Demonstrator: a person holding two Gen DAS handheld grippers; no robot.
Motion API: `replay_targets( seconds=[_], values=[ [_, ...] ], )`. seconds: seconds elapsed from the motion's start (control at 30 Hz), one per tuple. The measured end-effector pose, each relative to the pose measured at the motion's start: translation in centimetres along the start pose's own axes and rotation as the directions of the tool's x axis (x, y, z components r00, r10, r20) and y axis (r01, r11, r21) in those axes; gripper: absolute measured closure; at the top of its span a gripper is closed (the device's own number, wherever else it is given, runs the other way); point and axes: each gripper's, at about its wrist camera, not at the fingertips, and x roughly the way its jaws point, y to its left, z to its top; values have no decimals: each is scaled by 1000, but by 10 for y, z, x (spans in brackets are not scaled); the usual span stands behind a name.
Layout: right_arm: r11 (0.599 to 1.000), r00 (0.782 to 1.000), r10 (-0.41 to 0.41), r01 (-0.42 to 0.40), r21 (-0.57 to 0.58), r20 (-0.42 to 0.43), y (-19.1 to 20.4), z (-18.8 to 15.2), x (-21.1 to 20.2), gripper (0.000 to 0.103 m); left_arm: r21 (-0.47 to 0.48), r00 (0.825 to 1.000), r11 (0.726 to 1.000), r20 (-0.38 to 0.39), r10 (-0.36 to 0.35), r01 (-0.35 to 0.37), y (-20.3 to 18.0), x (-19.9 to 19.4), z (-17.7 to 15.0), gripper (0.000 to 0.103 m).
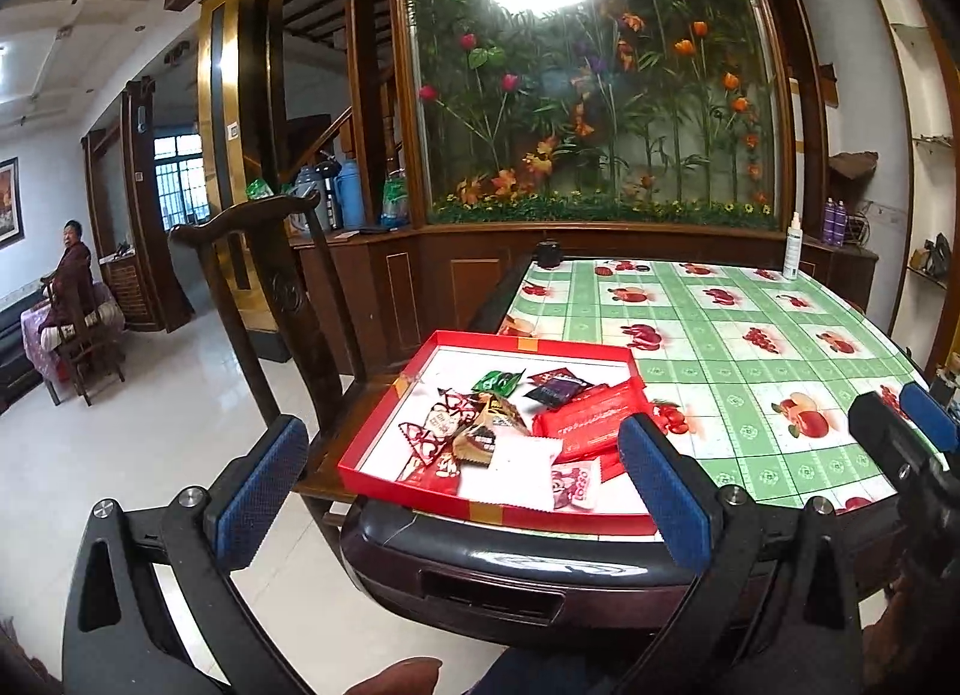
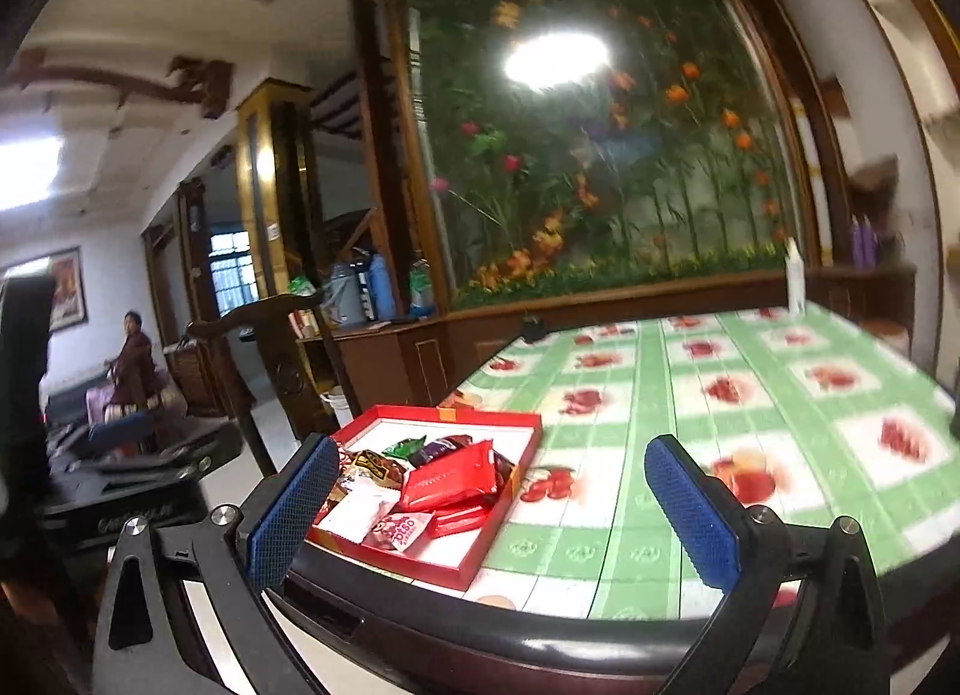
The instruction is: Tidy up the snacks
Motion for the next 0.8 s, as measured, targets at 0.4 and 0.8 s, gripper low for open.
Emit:
replay_targets(
  seconds=[0.4,0.8],
  values=[
    [1000,1000,9,-9,-25,-17,2,1,1,0,-20,1000,1000,-3,-12,12,5,1,0,0],
    [998,1000,22,-23,-54,-21,10,-1,2,0,-13,1000,1000,-20,-6,6,6,3,0,0]
  ],
)
